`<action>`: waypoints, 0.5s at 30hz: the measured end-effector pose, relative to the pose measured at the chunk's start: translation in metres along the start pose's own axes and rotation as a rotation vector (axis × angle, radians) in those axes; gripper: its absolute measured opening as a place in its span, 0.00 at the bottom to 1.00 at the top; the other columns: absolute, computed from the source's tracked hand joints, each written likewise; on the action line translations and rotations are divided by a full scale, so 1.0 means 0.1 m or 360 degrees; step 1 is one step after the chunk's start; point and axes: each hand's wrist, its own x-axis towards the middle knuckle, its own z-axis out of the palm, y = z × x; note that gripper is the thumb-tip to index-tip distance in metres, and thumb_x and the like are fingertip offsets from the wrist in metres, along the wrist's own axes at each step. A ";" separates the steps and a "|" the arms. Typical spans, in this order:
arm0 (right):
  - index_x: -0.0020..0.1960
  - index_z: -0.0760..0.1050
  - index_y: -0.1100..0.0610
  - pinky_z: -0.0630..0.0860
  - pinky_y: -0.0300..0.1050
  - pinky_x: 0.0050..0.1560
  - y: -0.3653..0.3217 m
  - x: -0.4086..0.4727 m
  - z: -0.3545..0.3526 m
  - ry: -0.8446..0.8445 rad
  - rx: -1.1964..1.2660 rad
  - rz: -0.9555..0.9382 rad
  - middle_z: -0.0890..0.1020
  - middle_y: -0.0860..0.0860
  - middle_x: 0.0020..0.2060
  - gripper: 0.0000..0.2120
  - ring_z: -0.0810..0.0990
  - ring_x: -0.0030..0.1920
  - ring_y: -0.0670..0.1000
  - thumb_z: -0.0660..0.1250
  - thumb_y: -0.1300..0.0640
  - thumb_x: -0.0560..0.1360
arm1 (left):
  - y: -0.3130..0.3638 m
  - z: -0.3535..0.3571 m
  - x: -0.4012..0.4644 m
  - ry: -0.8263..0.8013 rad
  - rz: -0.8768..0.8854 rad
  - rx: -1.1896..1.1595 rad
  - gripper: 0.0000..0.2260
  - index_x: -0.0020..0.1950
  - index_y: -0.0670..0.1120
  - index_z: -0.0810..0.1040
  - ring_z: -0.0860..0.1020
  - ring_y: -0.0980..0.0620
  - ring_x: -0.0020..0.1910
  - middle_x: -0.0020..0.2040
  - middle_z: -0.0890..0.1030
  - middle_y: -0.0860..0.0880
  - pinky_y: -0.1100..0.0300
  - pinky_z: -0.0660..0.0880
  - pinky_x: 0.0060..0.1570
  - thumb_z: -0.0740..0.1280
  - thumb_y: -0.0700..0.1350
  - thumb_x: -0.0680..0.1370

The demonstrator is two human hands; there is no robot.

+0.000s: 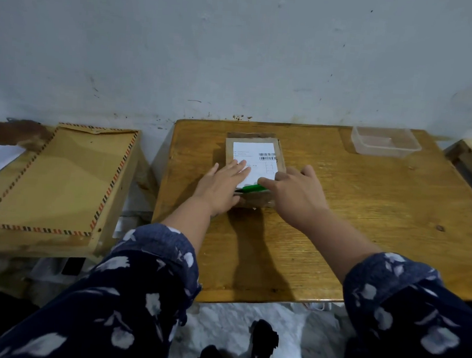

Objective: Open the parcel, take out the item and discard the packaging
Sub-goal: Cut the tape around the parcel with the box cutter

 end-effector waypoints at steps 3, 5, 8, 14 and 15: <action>0.70 0.64 0.44 0.63 0.51 0.56 0.13 -0.01 -0.01 -0.0001 -0.0002 0.0028 0.79 0.51 0.57 0.21 0.73 0.58 0.54 0.59 0.54 0.77 | -0.02 0.00 0.01 -0.0043 0.0004 -0.0021 0.34 0.78 0.52 0.50 0.47 0.55 0.77 0.79 0.49 0.53 0.51 0.47 0.75 0.66 0.49 0.78; 0.70 0.64 0.43 0.63 0.51 0.55 0.20 -0.04 -0.01 -0.0011 -0.0003 0.0068 0.79 0.50 0.57 0.23 0.73 0.58 0.53 0.59 0.55 0.77 | -0.03 0.00 0.01 -0.0052 0.0022 -0.0015 0.34 0.78 0.51 0.50 0.47 0.55 0.77 0.79 0.49 0.54 0.50 0.47 0.74 0.66 0.51 0.77; 0.70 0.64 0.44 0.63 0.51 0.55 0.21 -0.07 0.00 -0.0040 0.0003 0.0088 0.79 0.50 0.58 0.23 0.73 0.58 0.53 0.59 0.56 0.77 | -0.04 0.01 0.02 -0.0054 0.0021 -0.0012 0.35 0.78 0.52 0.50 0.47 0.55 0.77 0.79 0.49 0.54 0.50 0.47 0.74 0.66 0.51 0.77; 0.70 0.65 0.42 0.63 0.50 0.54 0.40 -0.11 0.05 -0.0034 0.0012 0.0146 0.80 0.48 0.54 0.24 0.74 0.54 0.52 0.58 0.59 0.76 | -0.05 -0.01 0.03 -0.0077 0.0004 0.0030 0.35 0.78 0.52 0.49 0.47 0.55 0.77 0.79 0.49 0.54 0.48 0.46 0.75 0.66 0.51 0.77; 0.70 0.65 0.42 0.63 0.50 0.53 0.45 -0.13 0.06 -0.0040 -0.0009 0.0175 0.80 0.48 0.53 0.24 0.74 0.54 0.52 0.57 0.59 0.76 | -0.05 -0.02 0.03 -0.0077 -0.0002 0.0033 0.35 0.78 0.52 0.49 0.46 0.55 0.77 0.79 0.48 0.54 0.48 0.46 0.75 0.66 0.51 0.78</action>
